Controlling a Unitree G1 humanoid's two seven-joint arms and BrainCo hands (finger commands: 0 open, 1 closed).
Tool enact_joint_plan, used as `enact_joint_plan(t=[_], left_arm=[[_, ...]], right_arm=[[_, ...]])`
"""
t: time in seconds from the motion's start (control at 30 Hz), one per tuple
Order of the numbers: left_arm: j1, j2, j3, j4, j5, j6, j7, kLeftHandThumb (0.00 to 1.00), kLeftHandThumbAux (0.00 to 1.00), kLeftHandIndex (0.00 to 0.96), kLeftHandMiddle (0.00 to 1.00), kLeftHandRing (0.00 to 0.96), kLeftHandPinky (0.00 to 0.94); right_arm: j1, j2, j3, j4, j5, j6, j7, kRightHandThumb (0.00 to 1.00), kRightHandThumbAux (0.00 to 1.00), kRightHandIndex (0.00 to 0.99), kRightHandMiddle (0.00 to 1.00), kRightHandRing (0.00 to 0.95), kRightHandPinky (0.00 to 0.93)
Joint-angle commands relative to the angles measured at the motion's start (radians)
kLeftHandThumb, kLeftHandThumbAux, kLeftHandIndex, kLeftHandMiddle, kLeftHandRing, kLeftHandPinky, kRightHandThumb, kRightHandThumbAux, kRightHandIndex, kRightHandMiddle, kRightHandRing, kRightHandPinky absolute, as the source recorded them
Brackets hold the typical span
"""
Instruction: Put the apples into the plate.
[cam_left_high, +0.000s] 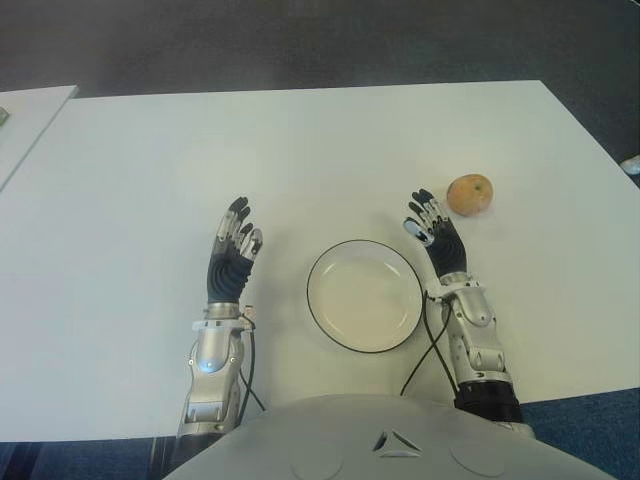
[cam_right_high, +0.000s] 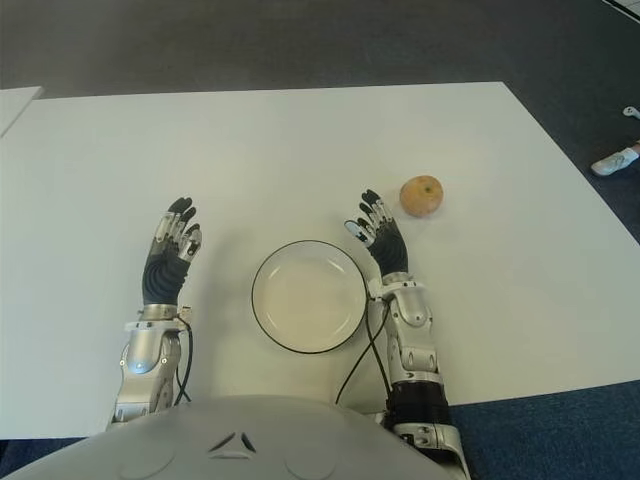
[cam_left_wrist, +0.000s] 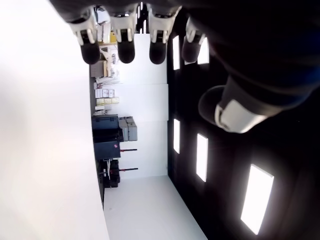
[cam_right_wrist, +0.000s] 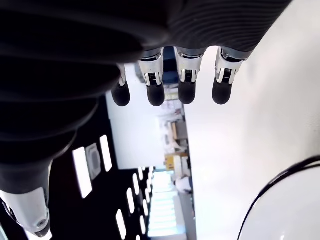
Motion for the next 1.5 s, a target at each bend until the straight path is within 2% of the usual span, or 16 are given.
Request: enact_joint_plan(t=[0.03, 0.13, 0.23, 0.4, 0.6, 0.8, 1.5], left_arm=[[0.049, 0.008, -0.024, 0.008, 0.023, -0.038, -0.014, 0.082, 0.549, 0.022, 0.0, 0.0, 0.0], [0.044, 0.011, -0.03, 0.024, 0.028, -0.045, -0.016, 0.084, 0.538, 0.024, 0.0, 0.0, 0.0], [0.038, 0.009, -0.028, 0.064, 0.017, -0.057, -0.014, 0.087, 0.532, 0.027, 0.0, 0.0, 0.0], [0.114, 0.005, -0.04, 0.042, 0.007, -0.09, -0.012, 0.09, 0.525, 0.044, 0.009, 0.0, 0.0], [0.186, 0.008, -0.055, 0.019, 0.002, -0.105, -0.019, 0.078, 0.527, 0.042, 0.008, 0.0, 0.0], [0.227, 0.009, -0.06, 0.017, 0.001, -0.114, -0.023, 0.064, 0.522, 0.039, 0.003, 0.0, 0.002], [0.225, 0.001, -0.063, -0.012, -0.004, -0.059, -0.019, 0.057, 0.49, 0.05, 0.008, 0.0, 0.0]], right_arm=[[0.039, 0.002, 0.005, 0.053, -0.008, -0.068, 0.016, 0.154, 0.647, 0.0, 0.025, 0.0, 0.0], [0.054, 0.003, 0.007, 0.061, -0.008, -0.088, 0.022, 0.152, 0.648, 0.0, 0.022, 0.0, 0.0], [0.101, 0.002, 0.013, 0.04, -0.007, -0.118, 0.031, 0.149, 0.652, 0.0, 0.02, 0.0, 0.0], [0.174, 0.0, 0.015, 0.008, 0.003, -0.15, 0.046, 0.144, 0.659, 0.0, 0.014, 0.0, 0.0], [0.226, 0.002, 0.017, -0.023, 0.005, -0.157, 0.05, 0.142, 0.663, 0.0, 0.018, 0.0, 0.0], [0.265, 0.001, 0.026, -0.052, -0.002, -0.147, 0.05, 0.147, 0.664, 0.0, 0.022, 0.0, 0.0], [0.288, 0.004, 0.046, -0.077, -0.017, -0.115, 0.024, 0.156, 0.685, 0.0, 0.022, 0.005, 0.0]])
